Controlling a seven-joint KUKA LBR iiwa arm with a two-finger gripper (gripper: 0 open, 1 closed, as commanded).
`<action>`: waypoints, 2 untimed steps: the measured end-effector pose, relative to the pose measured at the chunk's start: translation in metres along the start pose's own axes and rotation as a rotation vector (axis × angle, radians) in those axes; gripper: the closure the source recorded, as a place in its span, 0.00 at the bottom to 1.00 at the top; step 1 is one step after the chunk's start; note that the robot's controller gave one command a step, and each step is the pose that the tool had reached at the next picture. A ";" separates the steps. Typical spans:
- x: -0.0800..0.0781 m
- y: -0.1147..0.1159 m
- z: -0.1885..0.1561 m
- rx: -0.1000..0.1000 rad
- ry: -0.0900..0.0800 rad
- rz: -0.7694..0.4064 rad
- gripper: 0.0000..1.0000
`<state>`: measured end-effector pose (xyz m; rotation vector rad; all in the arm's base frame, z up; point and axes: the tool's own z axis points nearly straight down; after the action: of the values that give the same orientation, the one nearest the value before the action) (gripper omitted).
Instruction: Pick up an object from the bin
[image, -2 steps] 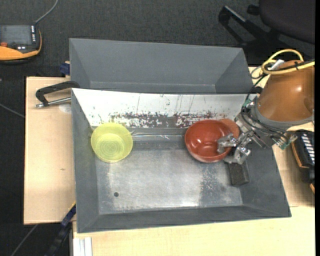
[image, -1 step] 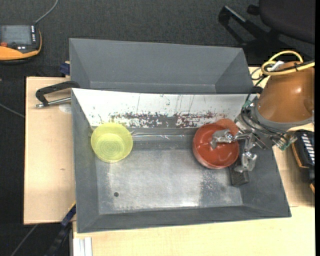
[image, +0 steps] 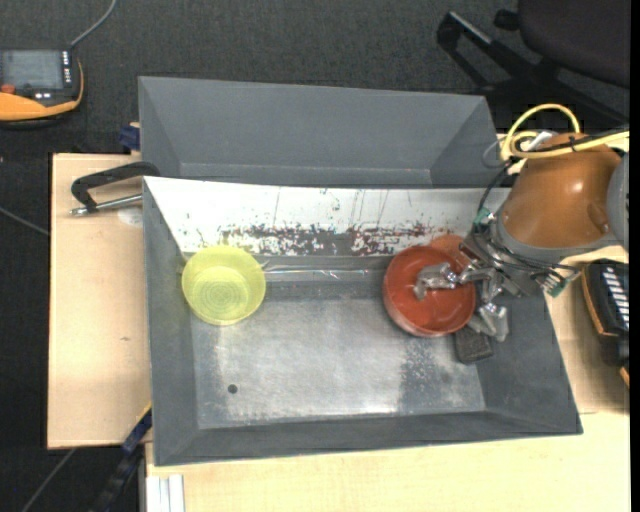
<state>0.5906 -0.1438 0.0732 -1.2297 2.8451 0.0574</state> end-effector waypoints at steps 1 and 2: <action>-0.001 -0.001 -0.002 0.004 -0.003 0.000 1.00; 0.022 0.018 -0.082 0.013 -0.009 -0.030 1.00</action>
Offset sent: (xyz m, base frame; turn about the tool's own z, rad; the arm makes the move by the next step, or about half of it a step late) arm 0.0000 0.0000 0.0000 0.0000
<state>0.5604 -0.1520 0.1547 -1.2667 2.8141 0.0429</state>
